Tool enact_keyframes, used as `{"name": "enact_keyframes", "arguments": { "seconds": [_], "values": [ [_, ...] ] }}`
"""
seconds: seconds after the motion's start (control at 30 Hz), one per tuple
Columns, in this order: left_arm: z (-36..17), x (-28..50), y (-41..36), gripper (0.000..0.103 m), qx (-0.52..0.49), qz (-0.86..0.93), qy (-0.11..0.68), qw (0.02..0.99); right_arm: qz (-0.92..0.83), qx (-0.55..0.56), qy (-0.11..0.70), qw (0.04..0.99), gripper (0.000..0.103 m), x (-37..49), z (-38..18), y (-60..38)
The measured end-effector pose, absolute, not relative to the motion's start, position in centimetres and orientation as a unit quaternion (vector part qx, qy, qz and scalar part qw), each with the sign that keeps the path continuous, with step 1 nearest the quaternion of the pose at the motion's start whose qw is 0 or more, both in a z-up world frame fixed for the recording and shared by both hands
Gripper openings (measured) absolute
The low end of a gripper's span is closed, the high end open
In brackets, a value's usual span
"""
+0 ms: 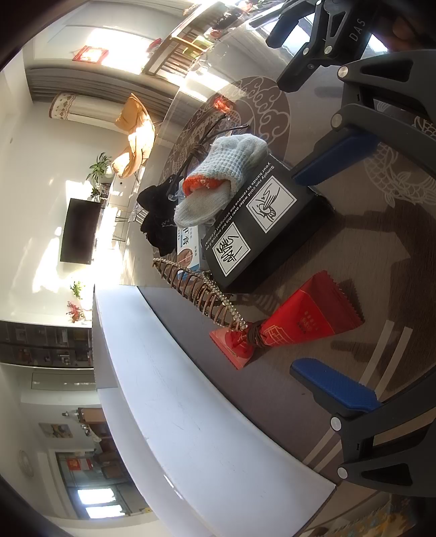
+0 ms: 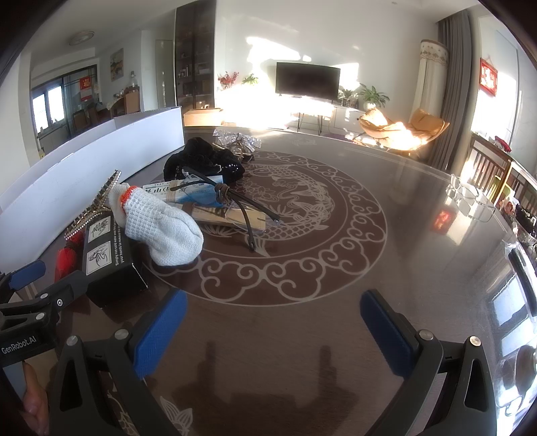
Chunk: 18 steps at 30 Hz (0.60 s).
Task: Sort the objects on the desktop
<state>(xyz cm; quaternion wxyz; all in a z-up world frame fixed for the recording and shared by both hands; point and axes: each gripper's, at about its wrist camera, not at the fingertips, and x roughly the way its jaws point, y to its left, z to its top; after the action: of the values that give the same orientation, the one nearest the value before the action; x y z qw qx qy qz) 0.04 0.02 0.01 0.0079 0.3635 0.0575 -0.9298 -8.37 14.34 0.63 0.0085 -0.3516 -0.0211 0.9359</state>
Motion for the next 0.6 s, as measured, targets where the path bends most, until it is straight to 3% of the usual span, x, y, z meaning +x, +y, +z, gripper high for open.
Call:
{"name": "enact_keyframes", "arguments": {
  "seconds": [0.6],
  "values": [
    [-0.02, 0.00, 0.01, 0.103, 0.363, -0.930, 0.057, 0.007, 0.936, -0.352, -0.022, 0.009, 0.103, -8.26, 0.68, 14.33]
  ]
}}
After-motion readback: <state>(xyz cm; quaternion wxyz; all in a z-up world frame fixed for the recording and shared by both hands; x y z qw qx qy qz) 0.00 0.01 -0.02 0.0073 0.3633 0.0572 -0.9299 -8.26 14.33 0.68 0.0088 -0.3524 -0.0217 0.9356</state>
